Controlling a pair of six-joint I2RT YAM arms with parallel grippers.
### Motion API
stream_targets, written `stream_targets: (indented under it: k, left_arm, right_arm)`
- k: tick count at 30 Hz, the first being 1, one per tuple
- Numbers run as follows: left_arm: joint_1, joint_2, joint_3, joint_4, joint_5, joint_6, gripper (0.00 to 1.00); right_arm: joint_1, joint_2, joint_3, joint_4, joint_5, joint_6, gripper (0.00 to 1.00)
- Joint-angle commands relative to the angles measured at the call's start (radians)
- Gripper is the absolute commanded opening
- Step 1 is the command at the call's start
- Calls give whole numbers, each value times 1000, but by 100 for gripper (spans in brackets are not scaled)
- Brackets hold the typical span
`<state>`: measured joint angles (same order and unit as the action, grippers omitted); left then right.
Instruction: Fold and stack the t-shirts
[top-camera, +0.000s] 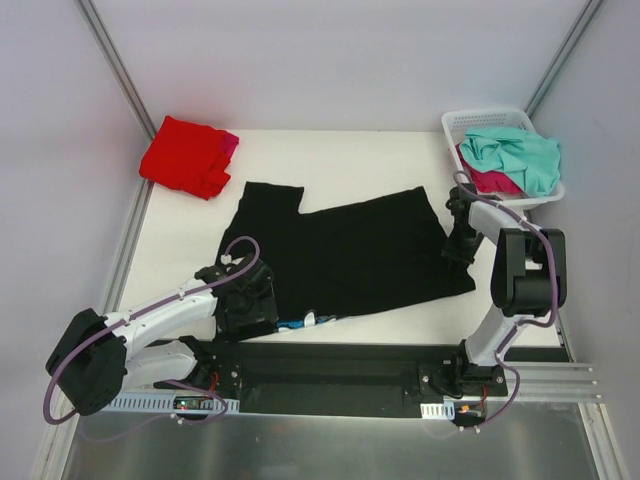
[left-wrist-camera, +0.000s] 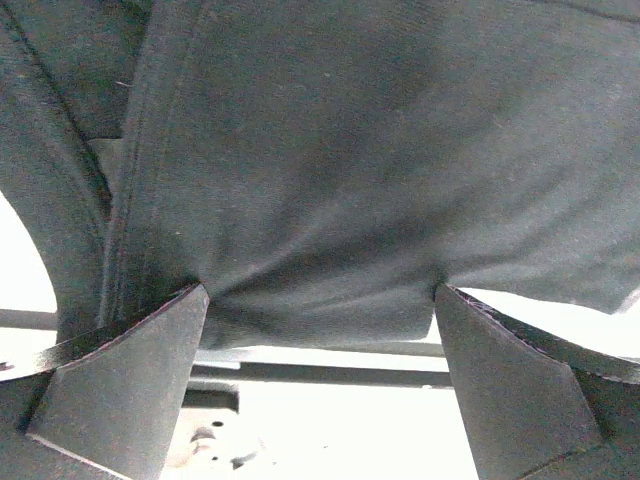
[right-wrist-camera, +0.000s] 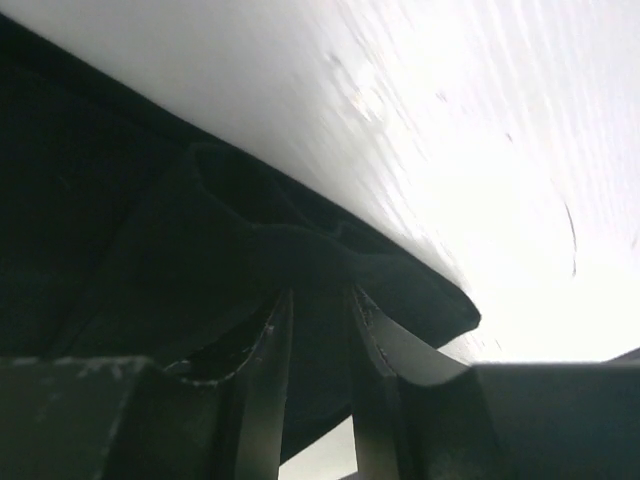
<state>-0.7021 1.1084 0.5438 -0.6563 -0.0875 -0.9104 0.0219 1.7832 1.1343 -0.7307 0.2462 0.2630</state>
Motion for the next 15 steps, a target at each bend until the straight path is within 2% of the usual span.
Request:
stream_targets:
  k: [1, 7, 15]
  left_arm:
    - [-11, 7, 30, -143, -34, -19, 99]
    - [-11, 48, 54, -141, -44, -19, 99]
    - [-10, 34, 48, -141, -51, -21, 99]
  right_arm:
    - [-20, -123, -99, -12, 21, 33, 30]
    - [-4, -268, -249, 5, -4, 53, 30]
    - [9, -389, -312, -47, 7, 67, 30]
